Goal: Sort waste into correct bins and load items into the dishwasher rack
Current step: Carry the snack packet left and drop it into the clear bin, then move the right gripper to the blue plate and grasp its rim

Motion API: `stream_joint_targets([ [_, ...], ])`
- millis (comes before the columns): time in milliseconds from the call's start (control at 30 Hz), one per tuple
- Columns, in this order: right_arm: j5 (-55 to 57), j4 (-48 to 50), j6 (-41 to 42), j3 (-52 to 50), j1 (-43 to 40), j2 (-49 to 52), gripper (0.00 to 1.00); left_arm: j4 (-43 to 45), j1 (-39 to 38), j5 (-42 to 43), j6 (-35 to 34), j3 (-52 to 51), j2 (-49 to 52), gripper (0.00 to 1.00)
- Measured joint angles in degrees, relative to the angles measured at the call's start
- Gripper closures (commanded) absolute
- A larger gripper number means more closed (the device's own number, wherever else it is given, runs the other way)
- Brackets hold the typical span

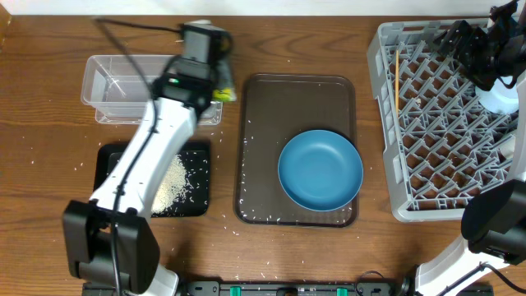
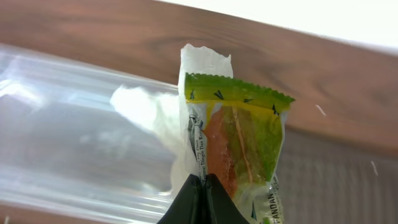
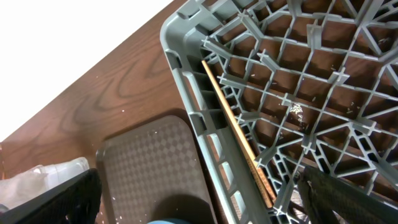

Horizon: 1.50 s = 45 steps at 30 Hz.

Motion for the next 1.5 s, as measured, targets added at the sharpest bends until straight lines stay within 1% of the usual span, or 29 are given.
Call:
stream_joint_targets([
  [67, 0.0, 0.0, 0.0, 0.0, 0.0, 0.0, 0.01, -0.2, 2.8, -0.4, -3.5, 0.0, 0.0, 0.93],
  [100, 0.0, 0.0, 0.0, 0.0, 0.0, 0.0, 0.01, -0.3, 4.0, -0.6, -5.0, 0.0, 0.0, 0.90],
  [133, 0.0, 0.0, 0.0, 0.0, 0.0, 0.0, 0.01, -0.5, 5.2, -0.7, -6.4, 0.0, 0.0, 0.83],
  [167, 0.0, 0.0, 0.0, 0.0, 0.0, 0.0, 0.01, -0.8, 6.2, -0.8, -7.3, 0.0, 0.0, 0.63],
  [233, 0.0, 0.0, 0.0, 0.0, 0.0, 0.0, 0.01, -1.0, 7.7, -0.8, -9.6, 0.0, 0.0, 0.62],
  [267, 0.0, 0.0, 0.0, 0.0, 0.0, 0.0, 0.01, -1.0, 8.3, -0.8, -10.0, 0.0, 0.0, 0.65],
  [333, 0.0, 0.0, 0.0, 0.0, 0.0, 0.0, 0.01, -1.0, 9.0, -0.8, -11.3, 0.0, 0.0, 0.75],
  [400, 0.0, 0.0, 0.0, 0.0, 0.0, 0.0, 0.01, -1.0, 9.1, -0.8, -11.7, 0.0, 0.0, 0.78],
  [433, 0.0, 0.0, 0.0, 0.0, 0.0, 0.0, 0.01, -1.0, 9.1, -0.8, -11.7, 0.0, 0.0, 0.81],
  [500, 0.0, 0.0, 0.0, 0.0, 0.0, 0.0, 0.01, -1.0, 9.1, -0.7, -12.2, 0.0, 0.0, 0.91],
  [533, 0.0, 0.0, 0.0, 0.0, 0.0, 0.0, 0.01, -1.0, 9.1, -0.8, -12.2, 0.0, 0.0, 0.93],
  [600, 0.0, 0.0, 0.0, 0.0, 0.0, 0.0, 0.01, -1.0, 9.1, -0.8, -12.4, 0.0, 0.0, 0.93],
  [633, 0.0, 0.0, 0.0, 0.0, 0.0, 0.0, 0.01, -1.0, 9.1, -0.8, -12.5, 0.0, 0.0, 0.85],
  [667, 0.0, 0.0, 0.0, 0.0, 0.0, 0.0, 0.01, -1.0, 9.1, -0.8, -12.3, 0.0, 0.0, 0.70],
  [700, 0.0, 0.0, 0.0, 0.0, 0.0, 0.0, 0.01, -1.1, 9.1, -0.7, -12.6, 0.0, 0.0, 0.59],
  [733, 0.0, 0.0, 0.0, 0.0, 0.0, 0.0, 0.01, -1.2, 9.1, -0.5, -12.4, 0.0, 0.0, 0.51],
  [800, 0.0, 0.0, 0.0, 0.0, 0.0, 0.0, 0.01, -1.6, 9.1, 0.2, -12.5, 0.0, 0.0, 0.44],
  [867, 0.0, 0.0, 0.0, 0.0, 0.0, 0.0, 0.01, -2.1, 9.1, 1.6, -12.6, 0.0, 0.0, 0.42],
  [967, 0.0, 0.0, 0.0, 0.0, 0.0, 0.0, 0.01, -2.5, 9.1, 3.1, -12.7, 0.0, 0.0, 0.41],
  [1100, 0.0, 0.0, 0.0, 0.0, 0.0, 0.0, 0.01, -2.5, 10.2, 2.1, -12.7, 0.0, -0.2, 0.41],
  [1200, 0.0, 0.0, 0.0, 0.0, 0.0, 0.0, 0.01, -2.7, 13.2, 1.2, -12.7, 0.0, -1.0, 0.39],
  [1267, 0.0, 0.0, 0.0, 0.0, 0.0, 0.0, 0.01, -3.3, 16.5, 0.8, -12.7, 0.0, -1.7, 0.30],
  [1300, 0.0, 0.0, 0.0, 0.0, 0.0, 0.0, 0.01, -3.9, 18.4, 0.7, -12.6, 0.0, -2.0, 0.27],
  [1367, 0.0, 0.0, 0.0, 0.0, 0.0, 0.0, 0.01, -6.4, 22.3, 0.5, -12.6, 0.0, -2.4, 0.25],
  [1400, 0.0, 0.0, 0.0, 0.0, 0.0, 0.0, 0.01, -7.8, 24.3, 0.3, -12.6, 0.0, -2.4, 0.18],
  [1500, 0.0, 0.0, 0.0, 0.0, 0.0, 0.0, 0.01, -11.0, 27.7, -0.2, -12.7, 0.0, -2.4, 0.17],
])
